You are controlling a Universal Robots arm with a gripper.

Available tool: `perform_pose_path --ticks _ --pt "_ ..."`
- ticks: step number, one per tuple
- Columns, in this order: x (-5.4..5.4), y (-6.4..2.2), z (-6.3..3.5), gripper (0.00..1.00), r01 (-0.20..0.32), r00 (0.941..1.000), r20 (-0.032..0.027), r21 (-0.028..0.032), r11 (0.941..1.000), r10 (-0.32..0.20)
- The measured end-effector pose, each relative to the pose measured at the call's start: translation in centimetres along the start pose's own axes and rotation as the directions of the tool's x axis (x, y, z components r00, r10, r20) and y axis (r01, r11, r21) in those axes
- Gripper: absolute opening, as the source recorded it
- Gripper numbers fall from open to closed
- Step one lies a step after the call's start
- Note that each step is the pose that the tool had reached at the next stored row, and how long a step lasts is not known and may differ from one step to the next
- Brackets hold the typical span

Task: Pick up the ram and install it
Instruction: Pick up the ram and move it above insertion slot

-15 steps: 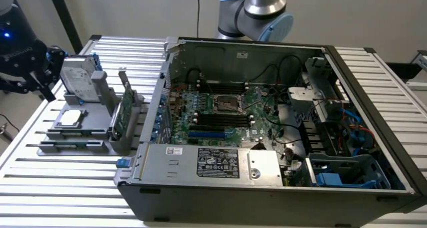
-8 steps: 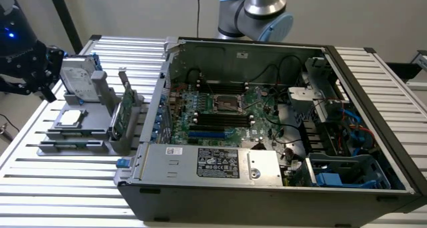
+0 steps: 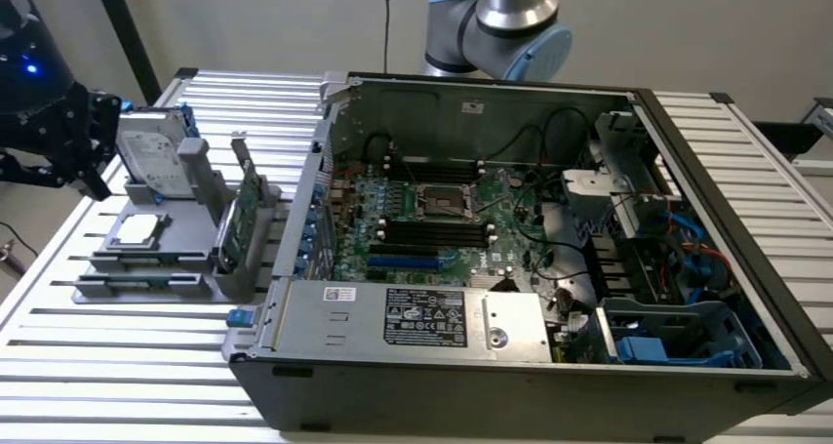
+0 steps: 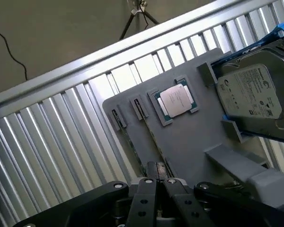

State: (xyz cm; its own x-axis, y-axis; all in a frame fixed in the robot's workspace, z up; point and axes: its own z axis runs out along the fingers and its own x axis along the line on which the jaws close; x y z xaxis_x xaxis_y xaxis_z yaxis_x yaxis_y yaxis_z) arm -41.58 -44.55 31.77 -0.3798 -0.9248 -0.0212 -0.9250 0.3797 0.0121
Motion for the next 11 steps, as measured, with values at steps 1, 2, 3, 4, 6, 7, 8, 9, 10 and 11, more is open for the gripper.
perform_pose_path --ticks 1,2,3,4,6,7,8,9,10,11 --pt "0.0 0.0 0.03 0.11 0.019 0.9998 -0.0002 -0.0004 0.9998 -0.019" --pt "0.0 0.0 0.07 0.11 0.037 0.9993 -0.0004 -0.0008 0.9993 -0.037" --pt "0.0 0.0 0.1 0.11 0.055 0.9985 -0.0006 -0.0012 0.9985 -0.055" --pt "0.0 0.0 0.13 0.11 0.073 0.9973 -0.0008 -0.0016 0.9973 -0.073" --pt "0.0 0.0 0.19 0.11 0.11 0.9939 -0.0012 -0.0025 0.9939 -0.11" --pt "0.01 0.0 0.22 0.11 0.127 0.9919 -0.0014 -0.0029 0.9919 -0.127" --pt "0.01 0.0 0.26 0.11 0.145 0.9894 -0.0016 -0.0032 0.9894 -0.145" --pt "0.01 0.0 0.29 0.11 0.163 0.9867 -0.0017 -0.0036 0.9867 -0.163" --pt "0.01 0.0 0.32 0.11 0.182 0.9833 -0.0019 -0.0041 0.9833 -0.182" --pt "0.01 0.0 0.35 0.11 0.199 0.9799 -0.002 -0.0045 0.9799 -0.199"
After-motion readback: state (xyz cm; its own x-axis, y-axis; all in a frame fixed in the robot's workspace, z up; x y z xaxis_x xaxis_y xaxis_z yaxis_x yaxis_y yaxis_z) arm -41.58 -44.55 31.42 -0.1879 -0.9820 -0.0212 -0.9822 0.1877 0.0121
